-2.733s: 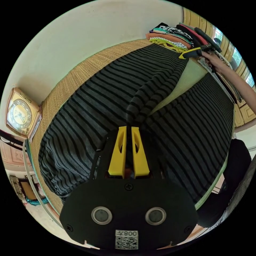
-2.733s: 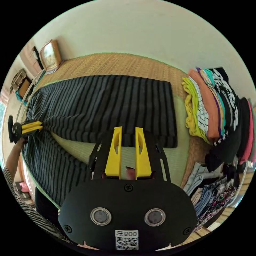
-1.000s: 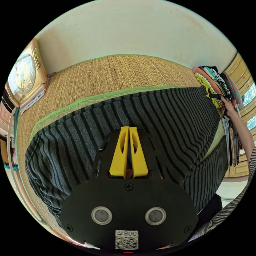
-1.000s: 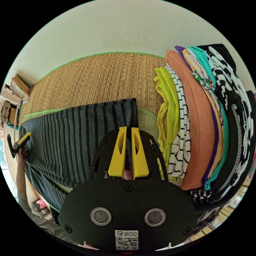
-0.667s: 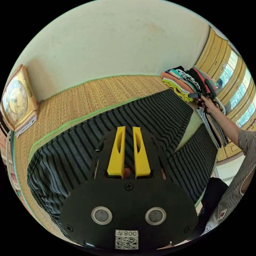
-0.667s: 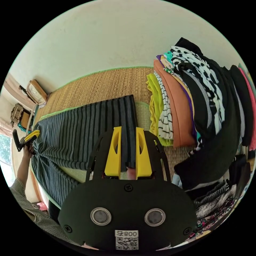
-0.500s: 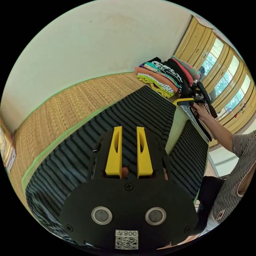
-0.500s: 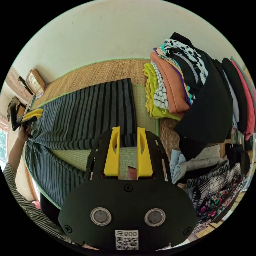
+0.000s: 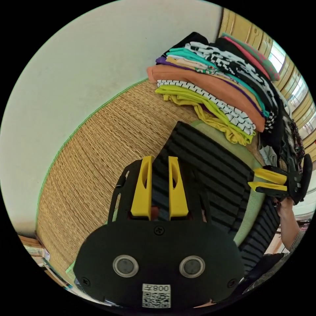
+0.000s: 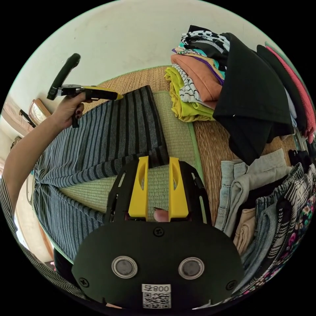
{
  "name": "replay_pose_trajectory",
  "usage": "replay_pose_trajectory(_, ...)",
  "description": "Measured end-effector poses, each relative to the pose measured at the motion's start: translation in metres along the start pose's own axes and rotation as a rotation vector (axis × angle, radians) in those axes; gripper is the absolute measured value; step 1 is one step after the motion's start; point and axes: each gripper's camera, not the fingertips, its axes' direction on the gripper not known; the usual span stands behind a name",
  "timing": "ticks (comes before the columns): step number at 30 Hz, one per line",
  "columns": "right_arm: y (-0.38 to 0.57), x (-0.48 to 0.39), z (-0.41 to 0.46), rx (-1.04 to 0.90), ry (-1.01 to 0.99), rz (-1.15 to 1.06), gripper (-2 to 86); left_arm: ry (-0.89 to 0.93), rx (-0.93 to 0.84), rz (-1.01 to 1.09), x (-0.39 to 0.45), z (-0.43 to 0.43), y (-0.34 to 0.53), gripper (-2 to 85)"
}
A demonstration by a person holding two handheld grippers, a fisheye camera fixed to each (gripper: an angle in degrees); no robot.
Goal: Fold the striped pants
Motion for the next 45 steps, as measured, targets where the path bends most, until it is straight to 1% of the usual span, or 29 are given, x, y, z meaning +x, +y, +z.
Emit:
replay_pose_trajectory(2, 0.000, -0.001, 0.004, 0.001, -0.008, -0.008, 8.1, -0.029, 0.019, 0.017, 0.014, 0.012, 0.002, 4.5)
replay_pose_trajectory(3, 0.001, -0.001, 0.005, 0.009, -0.044, -0.017, 6.5, -0.037, 0.024, 0.018, 0.017, 0.013, 0.004, 4.2)
replay_pose_trajectory(5, 0.006, -0.002, -0.003, 0.050, -0.059, -0.025, 5.4, -0.049, 0.119, 0.017, 0.026, 0.006, 0.015, 3.2)
replay_pose_trajectory(8, 0.016, -0.004, -0.019, 0.102, -0.063, -0.050, 5.1, -0.020, 0.194, 0.017, 0.034, 0.000, 0.024, 2.9)
replay_pose_trajectory(9, 0.019, -0.004, -0.018, 0.107, -0.067, -0.042, 5.2, -0.021, 0.193, 0.014, 0.036, 0.003, 0.025, 2.9)
replay_pose_trajectory(11, 0.017, -0.002, -0.004, 0.091, -0.050, -0.030, 5.3, -0.045, 0.122, 0.012, 0.043, 0.023, 0.023, 3.0)
replay_pose_trajectory(13, 0.010, 0.000, 0.025, -0.020, -0.039, -0.014, 5.7, -0.060, 0.052, -0.001, 0.050, 0.035, 0.023, 3.4)
replay_pose_trajectory(14, 0.010, 0.001, 0.026, -0.002, -0.042, -0.008, 5.9, -0.102, 0.070, -0.002, 0.055, 0.032, 0.028, 3.7)
replay_pose_trajectory(16, 0.012, 0.003, 0.018, 0.009, -0.035, -0.005, 6.2, -0.098, 0.138, -0.003, 0.062, 0.015, 0.039, 4.5)
replay_pose_trajectory(18, 0.027, 0.001, -0.001, 0.035, -0.057, -0.023, 6.5, 0.019, 0.208, 0.035, 0.072, -0.008, 0.055, 6.1)
replay_pose_trajectory(19, 0.034, 0.000, -0.007, 0.038, -0.063, -0.027, 6.9, 0.162, 0.254, 0.085, 0.082, -0.022, 0.067, 7.2)
replay_pose_trajectory(20, 0.051, -0.004, -0.019, 0.049, -0.086, -0.039, 7.5, 0.332, 0.264, 0.149, 0.096, -0.031, 0.080, 8.2)
replay_pose_trajectory(22, 0.083, -0.010, -0.035, 0.034, -0.110, -0.055, 8.1, 0.507, 0.227, 0.200, 0.124, -0.035, 0.097, 9.3)
replay_pose_trajectory(23, 0.107, -0.013, -0.042, 0.005, -0.094, -0.045, 8.9, 0.554, 0.183, 0.249, 0.147, -0.034, 0.108, 9.9)
replay_pose_trajectory(28, 0.195, -0.014, -0.062, -0.127, -0.010, 0.034, 10.5, 0.564, 0.001, 0.325, 0.222, -0.021, 0.130, 10.8)
replay_pose_trajectory(30, 0.224, -0.012, -0.060, -0.180, 0.014, 0.085, 10.7, 0.489, -0.034, 0.344, 0.244, -0.023, 0.134, 10.5)
replay_pose_trajectory(34, 0.236, -0.007, -0.045, -0.231, -0.049, 0.149, 10.3, 0.298, -0.149, 0.382, 0.285, -0.029, 0.139, 8.3)
replay_pose_trajectory(35, 0.235, -0.007, -0.044, -0.211, -0.030, 0.154, 9.5, 0.251, -0.142, 0.385, 0.293, -0.038, 0.140, 7.0)
replay_pose_trajectory(38, 0.228, -0.008, -0.048, -0.228, -0.020, 0.142, 5.6, 0.249, -0.164, 0.370, 0.306, -0.062, 0.142, 4.2)
replay_pose_trajectory(40, 0.224, -0.008, -0.064, -0.201, -0.017, 0.120, 2.5, 0.272, -0.114, 0.343, 0.306, -0.089, 0.144, 3.6)
replay_pose_trajectory(42, 0.223, -0.006, -0.085, -0.143, -0.033, 0.103, 1.5, 0.283, -0.061, 0.317, 0.305, -0.116, 0.146, 3.2)
replay_pose_trajectory(44, 0.223, -0.001, -0.079, -0.156, -0.035, 0.105, 1.2, 0.278, -0.032, 0.281, 0.306, -0.134, 0.149, 2.8)
replay_pose_trajectory(45, 0.222, 0.005, -0.064, -0.209, -0.043, 0.123, 1.1, 0.276, -0.039, 0.278, 0.308, -0.134, 0.149, 2.8)
